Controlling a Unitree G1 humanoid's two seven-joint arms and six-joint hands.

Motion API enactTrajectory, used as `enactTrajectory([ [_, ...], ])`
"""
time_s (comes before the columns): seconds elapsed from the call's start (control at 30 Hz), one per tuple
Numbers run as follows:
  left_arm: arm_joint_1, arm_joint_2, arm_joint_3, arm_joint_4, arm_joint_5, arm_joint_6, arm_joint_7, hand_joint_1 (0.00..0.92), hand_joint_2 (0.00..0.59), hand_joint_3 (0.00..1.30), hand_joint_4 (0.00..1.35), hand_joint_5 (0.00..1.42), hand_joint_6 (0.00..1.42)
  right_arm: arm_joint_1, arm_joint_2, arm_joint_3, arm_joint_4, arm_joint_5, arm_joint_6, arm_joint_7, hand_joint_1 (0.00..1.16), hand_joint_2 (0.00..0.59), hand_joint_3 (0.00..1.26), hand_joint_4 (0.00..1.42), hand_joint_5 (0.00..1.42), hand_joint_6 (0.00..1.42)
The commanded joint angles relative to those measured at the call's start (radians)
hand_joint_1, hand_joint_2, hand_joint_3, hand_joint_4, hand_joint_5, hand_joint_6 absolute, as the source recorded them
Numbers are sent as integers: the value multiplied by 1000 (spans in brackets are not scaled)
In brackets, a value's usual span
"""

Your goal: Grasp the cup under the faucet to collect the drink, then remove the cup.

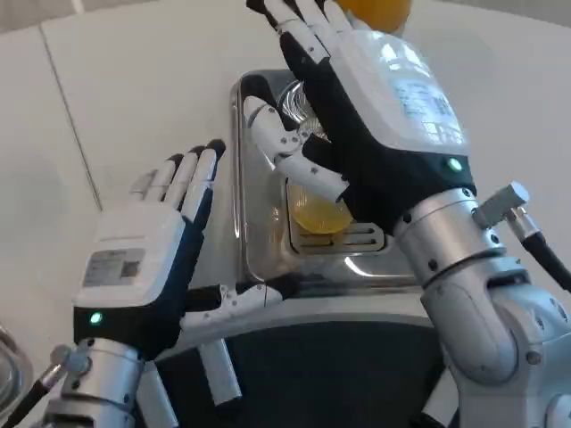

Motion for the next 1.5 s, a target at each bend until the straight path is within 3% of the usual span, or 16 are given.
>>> enactTrajectory([
  [0.03,-5,-9,-20,10,2,13,3,106,55,0,0,40,103,21,17,-9,-13,11,15,20,0,562,85,0,0,0],
  [0.23,-2,-8,-36,0,11,22,2,106,56,0,0,41,107,49,42,-47,-35,35,33,-2,0,564,85,0,0,0],
  [0.47,9,-1,-44,-14,13,31,0,107,56,0,0,42,109,207,124,-42,-74,30,8,-227,0,586,4,0,0,0],
  [0.6,15,1,-47,-19,15,32,-1,107,56,0,0,42,110,259,159,-29,-75,39,-22,-321,0,586,0,0,0,0],
  [0.83,24,-5,-46,-20,6,14,32,103,57,0,0,44,110,318,177,-8,-92,36,-45,-447,0,586,0,0,0,0],
  [0.97,33,-5,-40,-11,-7,-35,113,93,64,0,0,92,145,366,150,-15,-152,62,-62,-446,81,562,0,0,0,0],
  [1.27,-24,-1,-65,32,-37,-38,52,79,50,0,0,99,151,530,57,-57,-330,84,-142,-349,105,544,0,0,0,0],
  [1.4,-44,5,-80,49,-51,-45,20,58,43,0,0,102,148,672,-4,-95,-392,113,-208,-322,107,539,0,0,0,0],
  [1.5,-70,11,-92,70,-63,-47,-8,23,29,0,0,83,135,825,-73,-122,-426,97,-318,-361,112,534,0,0,0,0],
])
